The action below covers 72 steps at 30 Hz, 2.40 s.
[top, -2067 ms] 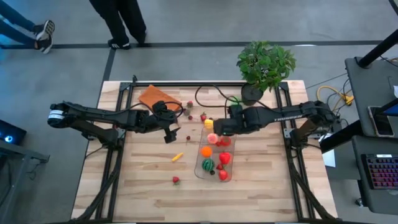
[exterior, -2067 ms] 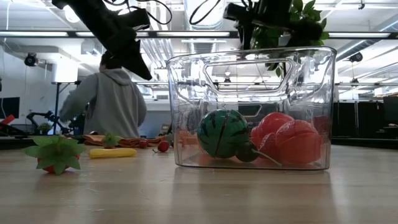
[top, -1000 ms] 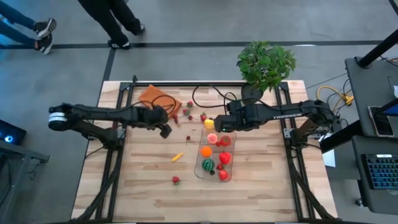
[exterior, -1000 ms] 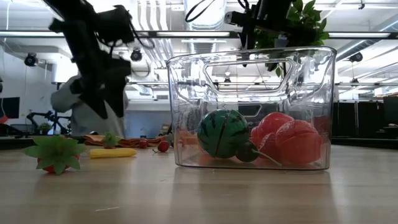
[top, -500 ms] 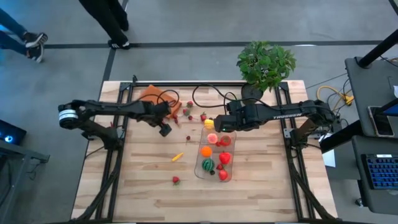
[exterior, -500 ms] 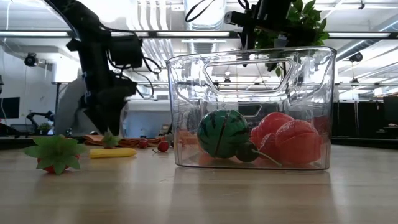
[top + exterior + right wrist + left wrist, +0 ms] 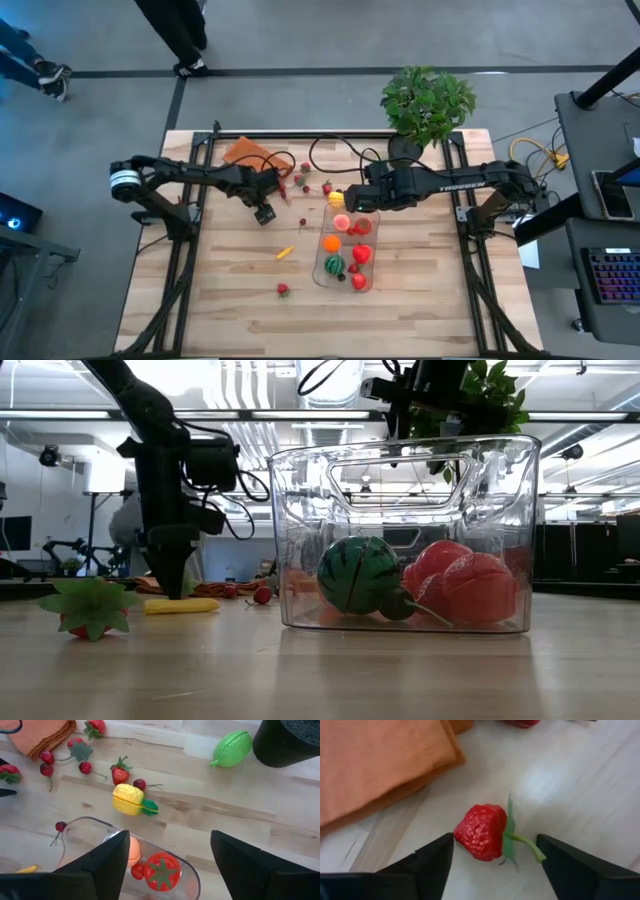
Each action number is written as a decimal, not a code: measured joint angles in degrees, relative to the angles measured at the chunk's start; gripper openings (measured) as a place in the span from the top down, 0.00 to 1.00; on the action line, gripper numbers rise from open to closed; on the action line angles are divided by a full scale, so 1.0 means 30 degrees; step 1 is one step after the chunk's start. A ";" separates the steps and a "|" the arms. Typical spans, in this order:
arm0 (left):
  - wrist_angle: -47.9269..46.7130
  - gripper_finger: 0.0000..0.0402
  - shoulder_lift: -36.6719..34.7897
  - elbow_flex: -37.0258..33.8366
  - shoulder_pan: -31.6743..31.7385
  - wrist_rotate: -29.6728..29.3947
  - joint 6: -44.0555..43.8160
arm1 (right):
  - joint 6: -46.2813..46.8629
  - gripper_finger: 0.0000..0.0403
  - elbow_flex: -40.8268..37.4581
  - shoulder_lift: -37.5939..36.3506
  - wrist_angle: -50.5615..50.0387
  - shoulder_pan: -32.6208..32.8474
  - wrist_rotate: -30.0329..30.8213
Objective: Pick and placing Produce into tupperware
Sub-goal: Put the strawberry into the transparent bin
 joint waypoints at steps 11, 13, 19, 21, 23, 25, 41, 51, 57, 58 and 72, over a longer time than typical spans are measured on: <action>0.0370 0.47 -0.0456 0.0395 0.0023 -0.0507 0.1094 | -0.0007 0.34 0.0000 0.0007 -0.0017 0.0000 0.0006; 0.0297 0.47 -0.0686 0.0492 0.0007 -0.0412 0.0928 | -0.0007 0.34 0.0000 0.0007 -0.0023 0.0000 0.0007; -0.0218 0.47 -0.1952 0.0924 0.0029 0.0530 -0.1778 | -0.0007 0.35 0.0000 0.0007 -0.0059 0.0000 0.0007; -0.0228 0.47 -0.2315 0.1131 0.0015 0.0703 -0.1652 | -0.0011 0.34 0.0000 0.0007 -0.0072 0.0000 0.0012; -0.0080 0.47 -0.2619 0.1209 0.0015 0.0614 -0.0526 | -0.0015 0.34 -0.0007 0.0007 -0.0106 0.0000 0.0015; -0.0088 0.47 -0.2657 0.1231 0.0015 0.0221 0.0344 | -0.0087 0.34 -0.0007 0.0007 -0.0110 0.0000 0.0029; -0.0359 0.47 -0.1331 0.1209 0.0248 0.0198 -0.4545 | -0.0204 0.34 0.0000 0.0007 -0.0131 0.0000 0.0036; -0.0258 0.47 -0.0506 0.1039 0.0248 0.0191 -0.4401 | -0.0379 0.34 0.0000 0.0007 -0.0154 0.0007 -0.0007; 0.0162 0.47 0.0155 0.1035 0.0248 0.0178 -0.3929 | -0.0678 0.35 0.0000 0.0007 -0.0161 0.0000 -0.0015; 0.0331 0.47 0.0242 0.1035 0.0248 0.0150 -0.3936 | -0.0678 0.35 0.0000 0.0007 -0.0173 0.0000 -0.0019; 0.0813 0.63 0.1027 0.1056 0.0248 -0.0110 -0.3958 | -0.0736 0.36 0.0000 0.0007 -0.0176 0.0007 -0.0080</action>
